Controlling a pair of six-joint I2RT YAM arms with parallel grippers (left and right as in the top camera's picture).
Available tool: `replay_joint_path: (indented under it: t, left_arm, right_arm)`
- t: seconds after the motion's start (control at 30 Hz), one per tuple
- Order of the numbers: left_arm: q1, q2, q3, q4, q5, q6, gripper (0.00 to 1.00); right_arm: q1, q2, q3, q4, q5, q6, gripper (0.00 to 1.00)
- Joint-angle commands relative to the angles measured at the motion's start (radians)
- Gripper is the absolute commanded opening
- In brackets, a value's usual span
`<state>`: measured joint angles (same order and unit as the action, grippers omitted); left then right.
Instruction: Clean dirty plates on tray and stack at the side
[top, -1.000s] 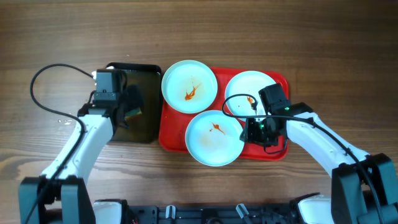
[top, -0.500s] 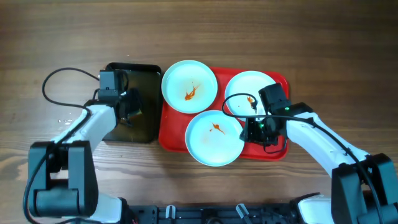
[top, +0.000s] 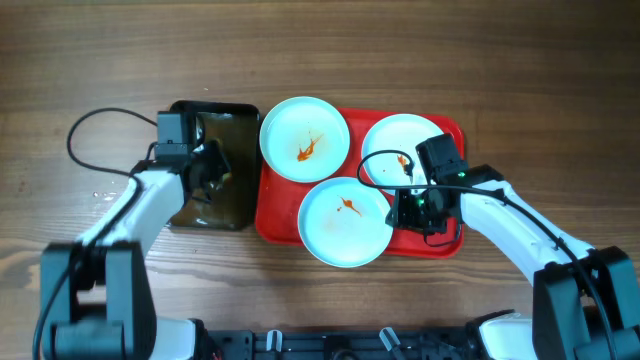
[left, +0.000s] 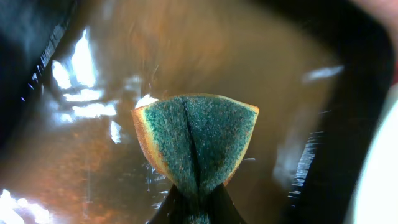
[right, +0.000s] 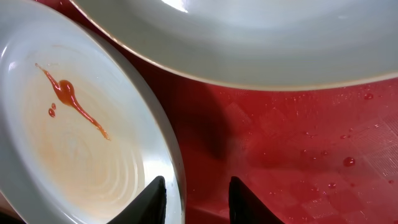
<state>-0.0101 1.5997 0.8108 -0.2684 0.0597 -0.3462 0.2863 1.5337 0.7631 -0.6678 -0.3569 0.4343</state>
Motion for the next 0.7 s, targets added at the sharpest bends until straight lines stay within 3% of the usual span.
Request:
replay_joint_path:
  t: [0.0,0.67]
  left_arm:
    - [0.002,-0.130,0.009,-0.014,0.095,0.002,0.04]
    - [0.002,-0.166,0.009,-0.065,0.109,0.001,0.04]
  right_arm:
    - [0.005,0.009,0.016,0.002,0.018,0.011,0.33]
    - [0.005,0.009,0.016,0.004,0.018,0.011,0.34]
